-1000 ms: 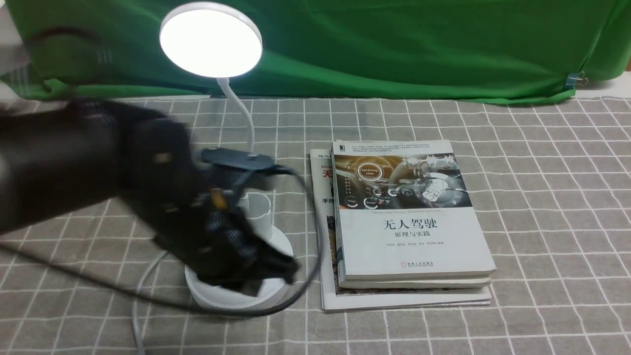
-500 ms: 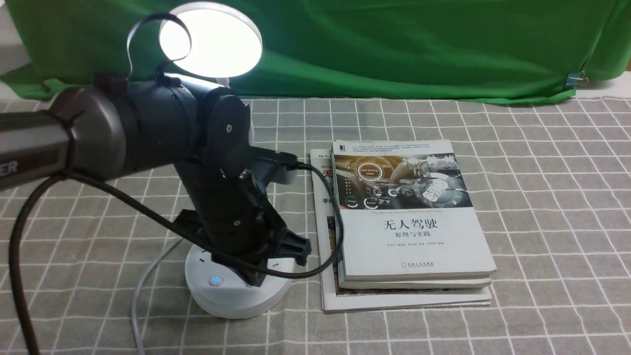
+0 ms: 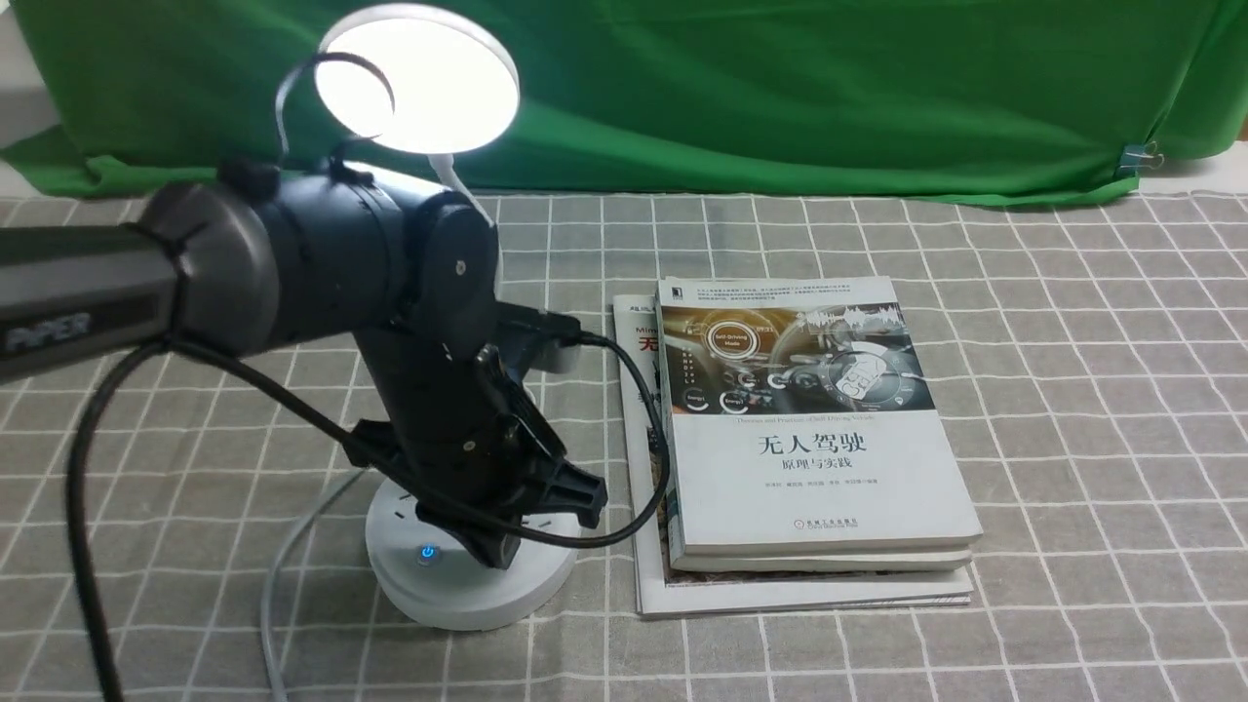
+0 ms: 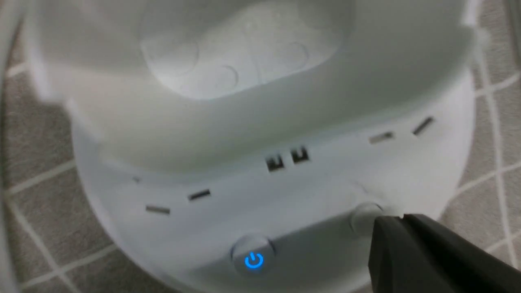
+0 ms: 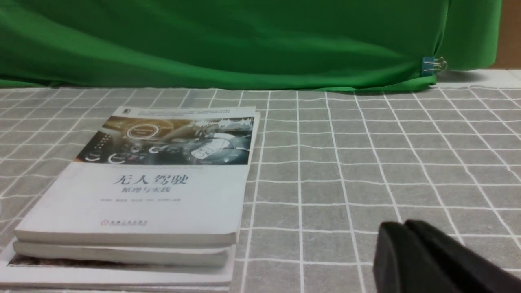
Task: Turn off the desk lamp on the grey coffee tablecloth by hand.
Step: 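Press the power button on the round power strip under the lamp with the left gripper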
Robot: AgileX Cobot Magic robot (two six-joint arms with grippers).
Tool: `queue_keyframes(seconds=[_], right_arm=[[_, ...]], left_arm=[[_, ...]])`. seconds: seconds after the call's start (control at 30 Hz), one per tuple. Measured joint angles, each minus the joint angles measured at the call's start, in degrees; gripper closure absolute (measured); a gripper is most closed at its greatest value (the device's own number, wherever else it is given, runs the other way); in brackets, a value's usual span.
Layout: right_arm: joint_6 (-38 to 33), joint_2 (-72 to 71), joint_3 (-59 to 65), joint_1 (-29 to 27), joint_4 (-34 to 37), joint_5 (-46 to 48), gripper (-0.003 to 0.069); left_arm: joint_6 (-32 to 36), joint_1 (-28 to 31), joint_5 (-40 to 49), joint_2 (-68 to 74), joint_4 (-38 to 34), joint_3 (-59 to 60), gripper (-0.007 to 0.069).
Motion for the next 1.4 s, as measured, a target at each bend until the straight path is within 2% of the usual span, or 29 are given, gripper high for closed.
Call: queue_keyframes(seconds=[0.33, 0.63, 1.13, 1.3, 1.4], right_arm=[[0.0, 0.0, 0.0, 0.0, 0.0, 0.0, 0.0624], [0.0, 0.0, 0.0, 0.0, 0.0, 0.0, 0.0624], [0.0, 0.0, 0.0, 0.0, 0.0, 0.0, 0.0624], [0.0, 0.0, 0.0, 0.0, 0.0, 0.0, 0.0624], [0.0, 0.0, 0.0, 0.0, 0.0, 0.0, 0.0624]], left_arm=[[0.4, 0.5, -0.4, 1.2, -0.7, -0.7, 0.063], [0.2, 0.5, -1.2, -4.7, -0.1, -0.1, 0.0629], [0.8, 0.5, -1.1, 1.6, -0.6, -0.7, 0.0629], [0.8, 0.5, -0.7, -0.6, -0.4, -0.2, 0.0629], [0.8, 0.5, 0.1, -6.5, -0.5, 1.2, 0.0629]])
